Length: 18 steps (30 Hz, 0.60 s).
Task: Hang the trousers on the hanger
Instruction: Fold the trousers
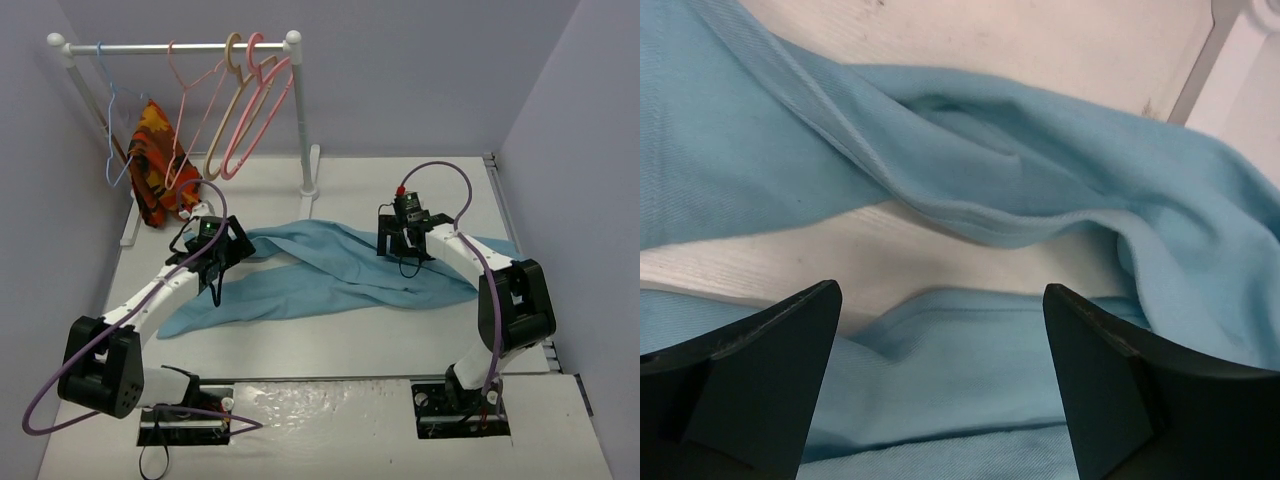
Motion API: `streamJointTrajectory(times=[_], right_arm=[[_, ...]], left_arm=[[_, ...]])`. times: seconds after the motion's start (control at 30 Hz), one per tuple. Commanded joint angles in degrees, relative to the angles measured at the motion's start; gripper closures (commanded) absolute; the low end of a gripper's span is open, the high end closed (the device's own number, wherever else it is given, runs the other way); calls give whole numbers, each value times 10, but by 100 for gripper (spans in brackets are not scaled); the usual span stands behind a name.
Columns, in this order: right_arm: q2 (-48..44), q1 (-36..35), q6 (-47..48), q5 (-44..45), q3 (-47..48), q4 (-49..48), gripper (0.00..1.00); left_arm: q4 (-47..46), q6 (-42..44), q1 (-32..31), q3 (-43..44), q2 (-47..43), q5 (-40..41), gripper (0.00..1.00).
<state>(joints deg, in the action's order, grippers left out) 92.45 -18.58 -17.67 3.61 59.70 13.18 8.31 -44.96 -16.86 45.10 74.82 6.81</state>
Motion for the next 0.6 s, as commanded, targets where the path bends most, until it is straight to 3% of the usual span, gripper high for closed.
streamJointTrajectory(times=[0.0, 0.47, 0.57], right_arm=[[7, -7, 15, 25, 6, -19, 24], [-1, -8, 36, 20, 17, -19, 23], [0, -8, 40, 20, 16, -18, 23]], left_arm=[[-54, -65, 3, 30, -9, 65, 19], [-73, -146, 10, 49, 82, 108, 18], [-73, -141, 10, 54, 99, 114, 28]])
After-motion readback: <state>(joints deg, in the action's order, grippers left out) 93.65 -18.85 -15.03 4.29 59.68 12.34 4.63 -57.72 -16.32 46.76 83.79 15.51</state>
